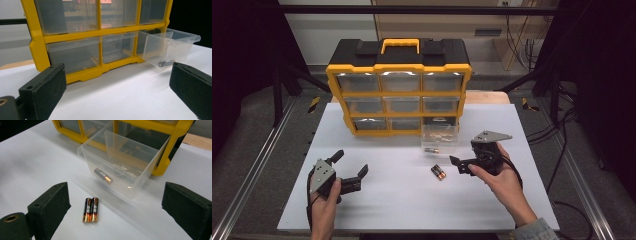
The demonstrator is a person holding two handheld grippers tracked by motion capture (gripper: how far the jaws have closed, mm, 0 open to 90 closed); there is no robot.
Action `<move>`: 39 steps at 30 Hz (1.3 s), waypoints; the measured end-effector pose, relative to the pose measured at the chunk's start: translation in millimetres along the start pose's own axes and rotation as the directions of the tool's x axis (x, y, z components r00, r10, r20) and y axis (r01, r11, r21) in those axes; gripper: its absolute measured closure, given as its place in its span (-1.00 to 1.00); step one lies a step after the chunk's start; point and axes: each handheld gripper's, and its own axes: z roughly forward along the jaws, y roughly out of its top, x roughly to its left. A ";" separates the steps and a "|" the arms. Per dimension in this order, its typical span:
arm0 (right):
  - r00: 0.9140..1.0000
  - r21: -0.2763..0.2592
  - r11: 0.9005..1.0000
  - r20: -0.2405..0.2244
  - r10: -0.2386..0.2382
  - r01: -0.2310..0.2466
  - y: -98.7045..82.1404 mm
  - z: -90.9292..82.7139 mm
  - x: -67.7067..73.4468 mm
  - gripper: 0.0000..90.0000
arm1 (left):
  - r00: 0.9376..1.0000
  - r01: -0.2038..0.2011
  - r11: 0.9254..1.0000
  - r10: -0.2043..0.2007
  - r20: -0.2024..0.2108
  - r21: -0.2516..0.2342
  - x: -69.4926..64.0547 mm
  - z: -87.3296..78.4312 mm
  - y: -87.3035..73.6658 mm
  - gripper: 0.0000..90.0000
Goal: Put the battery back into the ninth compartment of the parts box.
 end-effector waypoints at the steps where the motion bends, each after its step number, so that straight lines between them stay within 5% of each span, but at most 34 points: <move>1: 1.000 0.004 1.000 -0.001 0.001 -0.001 -1.9 1.2 0.4 -0.83 | 1.000 0.002 1.000 -0.002 -0.001 0.001 0.1 0.0 -0.1 -0.98; 26: 0.998 0.147 0.989 -0.056 -0.008 0.016 -40.9 29.8 19.0 -0.76 | 1.000 0.002 1.000 -0.002 -0.004 -0.002 0.1 -0.5 0.1 -0.98; 39: 1.000 0.169 0.986 -0.014 0.008 -0.005 -45.5 40.4 22.8 -0.14 | 1.000 0.006 1.000 -0.006 -0.012 -0.004 1.5 -1.4 0.2 -0.98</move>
